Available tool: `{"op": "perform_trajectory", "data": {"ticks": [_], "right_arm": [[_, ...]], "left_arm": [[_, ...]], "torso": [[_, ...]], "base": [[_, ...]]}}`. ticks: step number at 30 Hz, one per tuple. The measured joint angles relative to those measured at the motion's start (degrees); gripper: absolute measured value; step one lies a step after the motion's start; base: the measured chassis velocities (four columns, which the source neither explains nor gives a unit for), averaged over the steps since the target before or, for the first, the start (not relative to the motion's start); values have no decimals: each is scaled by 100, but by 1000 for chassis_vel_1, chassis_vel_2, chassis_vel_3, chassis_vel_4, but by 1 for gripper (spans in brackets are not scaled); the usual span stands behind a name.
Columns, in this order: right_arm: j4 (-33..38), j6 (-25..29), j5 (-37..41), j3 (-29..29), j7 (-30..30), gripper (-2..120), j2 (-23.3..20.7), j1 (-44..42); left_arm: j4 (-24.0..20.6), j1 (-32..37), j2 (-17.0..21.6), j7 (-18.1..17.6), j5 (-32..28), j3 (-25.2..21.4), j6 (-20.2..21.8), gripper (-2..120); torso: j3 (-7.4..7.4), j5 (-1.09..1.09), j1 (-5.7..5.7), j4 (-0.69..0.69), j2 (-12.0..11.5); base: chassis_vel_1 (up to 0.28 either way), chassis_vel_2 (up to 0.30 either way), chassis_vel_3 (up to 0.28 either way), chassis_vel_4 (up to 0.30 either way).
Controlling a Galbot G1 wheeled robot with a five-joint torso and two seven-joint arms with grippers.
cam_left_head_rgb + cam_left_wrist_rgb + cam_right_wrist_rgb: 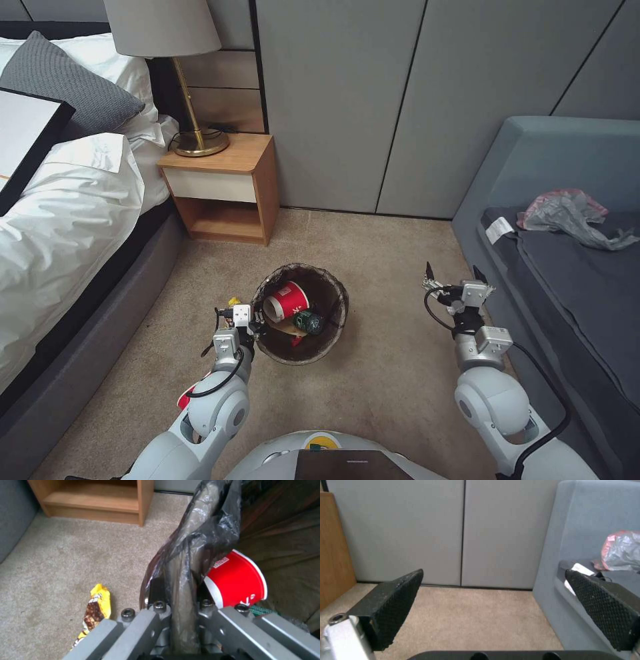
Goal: Pick up the trash bin, then pick up the garbage from the floor and place it into the trash bin.
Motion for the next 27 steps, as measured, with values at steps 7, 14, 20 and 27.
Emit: {"op": "perform_trajectory", "data": {"ticks": [7, 14, 20, 27], "right_arm": [[-21, 77, -178, -25, -13, 100, 189, -71], [-21, 74, -156, -114, 4, 100, 226, 35], [-48, 46, -125, -139, 25, 100, 218, 104], [-78, 28, -117, -178, 45, 100, 257, 158]], "left_arm": [[-13, -6, -21, -70, -81, -7, -8, 0], [-31, -12, -21, -112, -122, -29, -13, 0], [-67, -9, -22, -120, -139, -51, -13, 0], [-98, -7, 0, -126, -179, -95, -13, 0]], "torso": [[0, 0, 0, 0, 0], [0, 0, 0, 0, 0], [0, 1, 0, 0, 0], [0, 1, 0, 1, 0]], "base": [[0, 0, 0, 0], [0, 0, 0, 0], [23, 16, 26, 21], [47, 53, 53, 53]]}}
